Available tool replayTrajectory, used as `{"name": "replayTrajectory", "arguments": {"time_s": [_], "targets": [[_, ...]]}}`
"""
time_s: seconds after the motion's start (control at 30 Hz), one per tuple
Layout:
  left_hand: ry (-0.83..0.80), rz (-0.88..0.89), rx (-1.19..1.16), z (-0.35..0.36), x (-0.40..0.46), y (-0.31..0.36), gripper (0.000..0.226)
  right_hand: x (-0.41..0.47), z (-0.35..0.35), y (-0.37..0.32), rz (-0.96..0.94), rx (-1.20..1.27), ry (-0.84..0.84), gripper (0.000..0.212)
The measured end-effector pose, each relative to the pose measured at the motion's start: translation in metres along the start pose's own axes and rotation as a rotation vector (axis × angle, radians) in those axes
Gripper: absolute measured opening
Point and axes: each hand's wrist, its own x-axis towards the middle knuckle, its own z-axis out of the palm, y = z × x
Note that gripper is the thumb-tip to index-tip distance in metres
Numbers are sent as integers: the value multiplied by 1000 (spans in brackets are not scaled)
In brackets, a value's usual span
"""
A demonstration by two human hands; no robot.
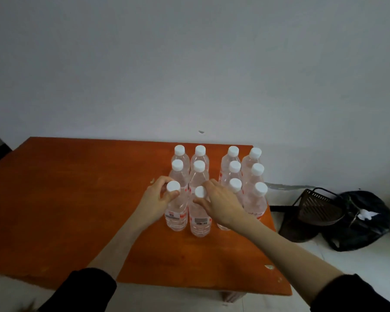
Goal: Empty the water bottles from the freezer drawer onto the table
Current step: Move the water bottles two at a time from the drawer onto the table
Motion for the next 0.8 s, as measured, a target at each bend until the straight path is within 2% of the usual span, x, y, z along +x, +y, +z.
{"name": "replayTrajectory", "arguments": {"time_s": [0.23,0.37,0.53,0.63,0.8], "targets": [[-36,26,-8,4,38,-23,24,34,15,3,93,105,-13,42],[-55,29,-34,8,46,-32,27,43,21,8,167,145,23,35],[-35,7,-52,11,48,-31,30,42,30,9,239,170,55,41],[-80,7,-16,9,53,-34,32,40,32,8,289,206,59,48],[-122,13,80,5,57,-28,49,28,23,-2,296,289,96,58]]}}
